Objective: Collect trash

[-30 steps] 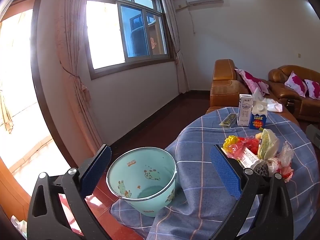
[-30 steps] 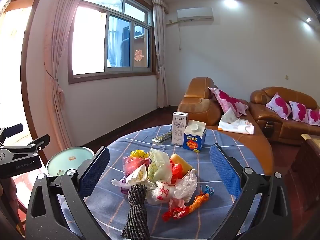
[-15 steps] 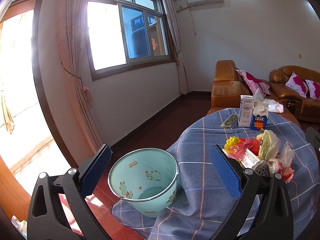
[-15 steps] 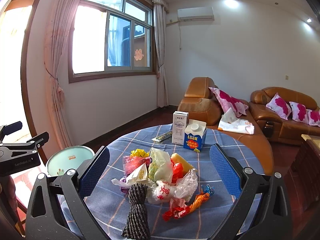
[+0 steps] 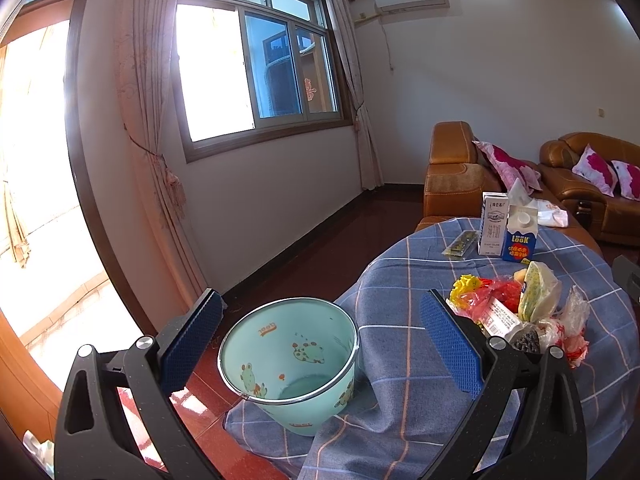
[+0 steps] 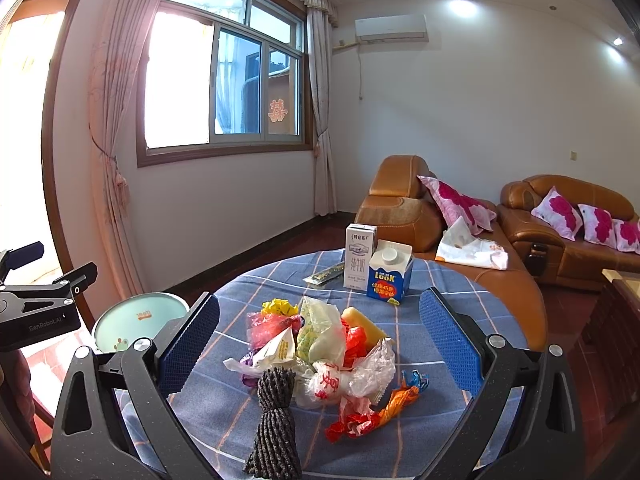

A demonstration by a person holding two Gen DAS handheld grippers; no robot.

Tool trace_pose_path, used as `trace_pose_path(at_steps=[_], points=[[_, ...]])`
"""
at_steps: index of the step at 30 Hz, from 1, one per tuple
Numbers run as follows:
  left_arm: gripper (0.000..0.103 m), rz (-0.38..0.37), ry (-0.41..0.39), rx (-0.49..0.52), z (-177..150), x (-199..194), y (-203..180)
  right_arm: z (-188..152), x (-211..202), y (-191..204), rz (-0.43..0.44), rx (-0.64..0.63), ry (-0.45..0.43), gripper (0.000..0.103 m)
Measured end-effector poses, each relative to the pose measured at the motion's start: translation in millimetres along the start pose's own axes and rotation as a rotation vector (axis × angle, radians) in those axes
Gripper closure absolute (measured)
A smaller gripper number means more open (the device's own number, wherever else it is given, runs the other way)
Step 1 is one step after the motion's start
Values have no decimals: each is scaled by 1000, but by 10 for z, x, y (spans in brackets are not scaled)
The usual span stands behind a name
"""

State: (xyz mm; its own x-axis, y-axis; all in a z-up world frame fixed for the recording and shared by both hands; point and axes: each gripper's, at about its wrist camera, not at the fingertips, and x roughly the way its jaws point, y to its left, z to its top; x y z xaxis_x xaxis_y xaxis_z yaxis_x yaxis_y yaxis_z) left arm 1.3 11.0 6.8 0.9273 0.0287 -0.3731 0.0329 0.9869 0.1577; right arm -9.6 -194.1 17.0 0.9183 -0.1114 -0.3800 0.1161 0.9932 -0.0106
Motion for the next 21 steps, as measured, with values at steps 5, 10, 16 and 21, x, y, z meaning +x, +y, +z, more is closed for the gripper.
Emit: trace_pose_path(at_steps=[5,10,16,21], points=[[6,3,-2,-3,8,3,22,-4,-1,1,0,0,-1,5],[6,6,-3,-2,10,5,37,-5,-1,6,-1,-1,-1,5],[6,7,-5,-2,5,8,34,1,-1,9,1,-2,0,5],[6,10,-6,-4,10,14,44,5,-4,14,1,-2,-1,5]])
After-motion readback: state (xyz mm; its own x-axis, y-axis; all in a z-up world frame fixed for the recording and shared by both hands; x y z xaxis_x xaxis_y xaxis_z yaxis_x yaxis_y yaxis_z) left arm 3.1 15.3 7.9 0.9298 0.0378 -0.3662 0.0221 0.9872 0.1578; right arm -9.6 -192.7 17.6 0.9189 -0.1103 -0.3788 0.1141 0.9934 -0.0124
